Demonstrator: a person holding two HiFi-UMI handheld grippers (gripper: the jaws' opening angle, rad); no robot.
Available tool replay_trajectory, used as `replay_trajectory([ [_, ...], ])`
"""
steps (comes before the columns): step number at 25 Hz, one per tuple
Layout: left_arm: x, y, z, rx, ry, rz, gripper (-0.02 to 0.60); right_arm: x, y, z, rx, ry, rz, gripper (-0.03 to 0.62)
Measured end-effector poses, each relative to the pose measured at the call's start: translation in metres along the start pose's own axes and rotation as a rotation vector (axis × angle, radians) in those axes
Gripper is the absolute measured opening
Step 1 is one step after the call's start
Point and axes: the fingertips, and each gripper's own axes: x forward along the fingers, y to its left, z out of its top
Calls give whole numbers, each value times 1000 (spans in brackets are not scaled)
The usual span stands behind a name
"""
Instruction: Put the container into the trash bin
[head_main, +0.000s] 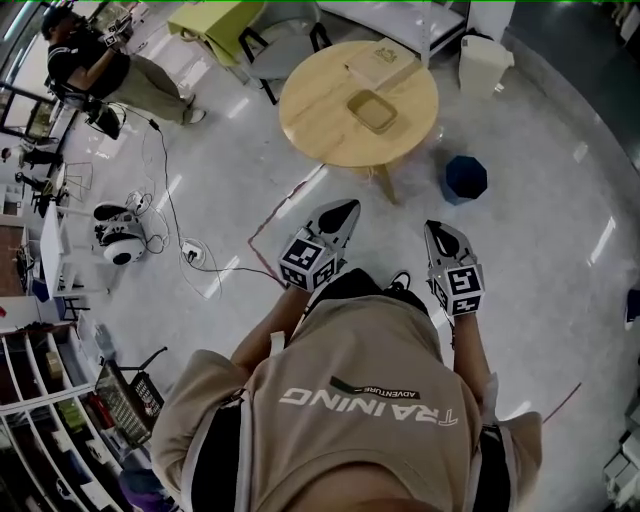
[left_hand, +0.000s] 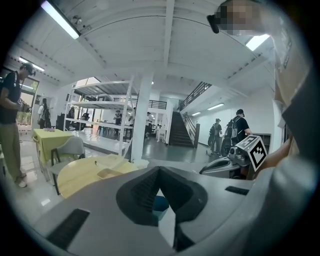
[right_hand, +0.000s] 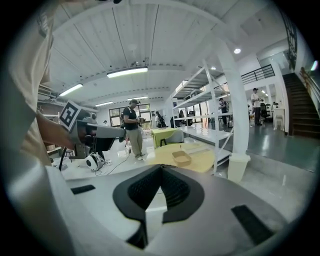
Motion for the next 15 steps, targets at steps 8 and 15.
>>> replay_trajectory([
  [8, 25, 15, -8, -38, 26, -5, 12, 21, -8, -13, 31, 27, 31, 2],
  [15, 69, 34, 6, -30, 12, -32, 12, 39, -41, -8, 56, 46, -8, 2],
])
